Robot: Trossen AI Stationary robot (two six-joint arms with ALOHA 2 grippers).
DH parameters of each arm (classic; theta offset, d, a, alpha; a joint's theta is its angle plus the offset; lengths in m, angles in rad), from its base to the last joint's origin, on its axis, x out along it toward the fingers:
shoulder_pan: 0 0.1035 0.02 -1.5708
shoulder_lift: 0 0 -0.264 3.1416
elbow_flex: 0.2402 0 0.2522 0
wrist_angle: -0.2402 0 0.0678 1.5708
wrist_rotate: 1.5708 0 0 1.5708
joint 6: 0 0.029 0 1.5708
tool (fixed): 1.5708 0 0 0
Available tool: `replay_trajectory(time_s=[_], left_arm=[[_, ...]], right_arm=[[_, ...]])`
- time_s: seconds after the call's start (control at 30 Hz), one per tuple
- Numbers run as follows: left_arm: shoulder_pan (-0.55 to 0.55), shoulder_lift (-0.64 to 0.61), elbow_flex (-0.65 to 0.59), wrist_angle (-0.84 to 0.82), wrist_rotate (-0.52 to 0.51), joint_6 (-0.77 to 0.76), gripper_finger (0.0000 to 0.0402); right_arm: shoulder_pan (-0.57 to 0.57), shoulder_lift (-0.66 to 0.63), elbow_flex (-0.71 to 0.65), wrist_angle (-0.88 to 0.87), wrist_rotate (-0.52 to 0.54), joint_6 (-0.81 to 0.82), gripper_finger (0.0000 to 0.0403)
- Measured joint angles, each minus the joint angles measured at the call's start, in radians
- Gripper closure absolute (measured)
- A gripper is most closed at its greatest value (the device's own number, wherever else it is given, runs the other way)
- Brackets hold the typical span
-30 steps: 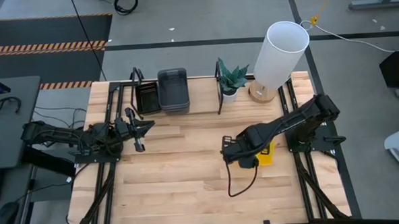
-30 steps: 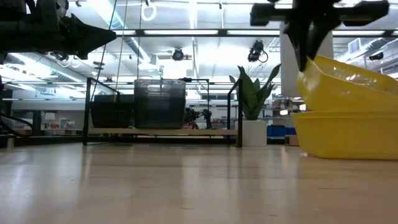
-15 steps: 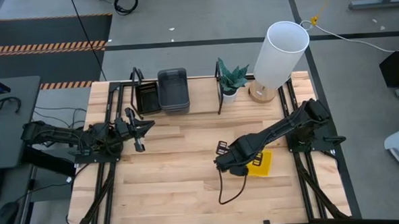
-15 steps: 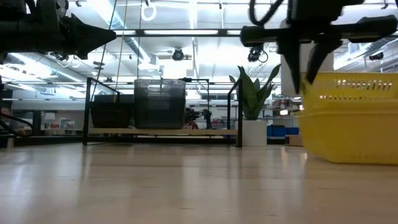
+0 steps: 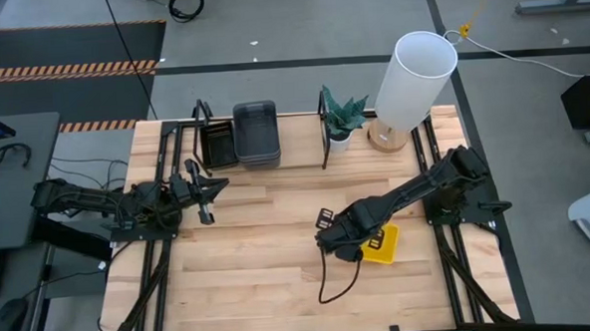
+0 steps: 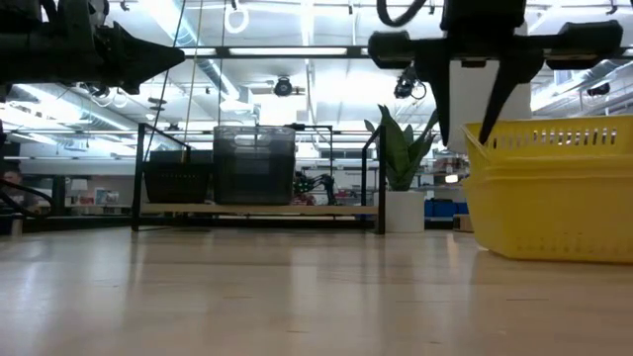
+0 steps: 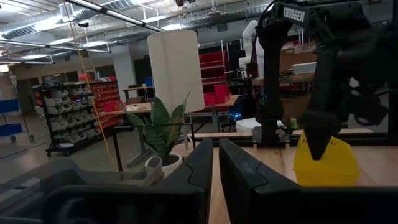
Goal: Stack baskets on shelf by color
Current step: Stack the bottom yellow bin on the stacked yellow bins, then put the stacked yellow bins on the shelf
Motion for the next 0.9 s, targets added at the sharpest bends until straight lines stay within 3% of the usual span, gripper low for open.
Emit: replay_trajectory(time_s=[0.37,0.73,0.9], left_arm=[[0.000,0.000,0.000,-0.001,0.000,0.000,0.0369],[0.000,0.000,0.000,0.000,0.000,0.000,0.0367],[0.000,0.000,0.000,0.000,0.000,0.000,0.0363]], right_arm=[[-0.055,-0.084,0.015,-0.060,-0.041,0.219,0.0264],[-0.066,-0.092,0.014,-0.155,-0.057,0.816,0.0264],[-0.072,-0.093,-0.030,-0.155,-0.058,0.961,0.0268]])
